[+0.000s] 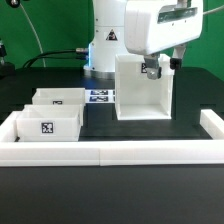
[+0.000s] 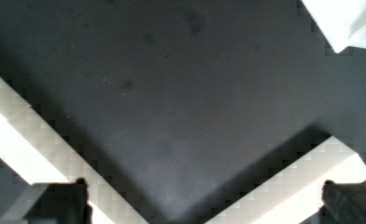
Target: Assemble drawer
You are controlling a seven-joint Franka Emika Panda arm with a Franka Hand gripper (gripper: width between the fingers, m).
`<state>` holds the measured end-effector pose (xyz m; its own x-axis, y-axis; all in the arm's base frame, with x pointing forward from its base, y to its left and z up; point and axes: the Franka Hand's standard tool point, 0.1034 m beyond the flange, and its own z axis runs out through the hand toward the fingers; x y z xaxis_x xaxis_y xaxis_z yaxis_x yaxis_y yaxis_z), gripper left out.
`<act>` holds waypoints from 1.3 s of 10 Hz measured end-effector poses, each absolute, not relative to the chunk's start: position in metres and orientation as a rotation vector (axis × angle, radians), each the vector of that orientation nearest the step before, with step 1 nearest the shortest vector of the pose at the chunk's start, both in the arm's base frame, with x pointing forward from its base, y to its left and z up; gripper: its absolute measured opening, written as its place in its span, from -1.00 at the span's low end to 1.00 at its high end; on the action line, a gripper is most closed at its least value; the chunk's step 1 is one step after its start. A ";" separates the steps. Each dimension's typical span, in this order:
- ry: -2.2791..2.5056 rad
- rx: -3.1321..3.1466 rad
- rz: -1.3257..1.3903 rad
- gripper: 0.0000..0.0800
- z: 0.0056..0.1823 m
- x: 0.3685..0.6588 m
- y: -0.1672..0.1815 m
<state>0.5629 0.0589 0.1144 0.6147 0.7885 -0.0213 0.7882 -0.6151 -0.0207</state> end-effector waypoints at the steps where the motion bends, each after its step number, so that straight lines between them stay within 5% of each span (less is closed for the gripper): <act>1: -1.374 -2.814 0.044 0.63 0.114 0.563 0.059; 10: -1.357 -2.821 0.047 0.63 0.114 0.560 0.057; 13: -1.017 -2.965 0.091 0.63 0.126 0.520 0.050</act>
Offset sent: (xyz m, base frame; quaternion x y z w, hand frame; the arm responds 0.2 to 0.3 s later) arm 0.0000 0.0000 0.0000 0.0000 0.0000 0.0000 1.0000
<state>0.5196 0.0504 0.1260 0.7879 0.6135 -0.0528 0.6132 -0.7896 -0.0244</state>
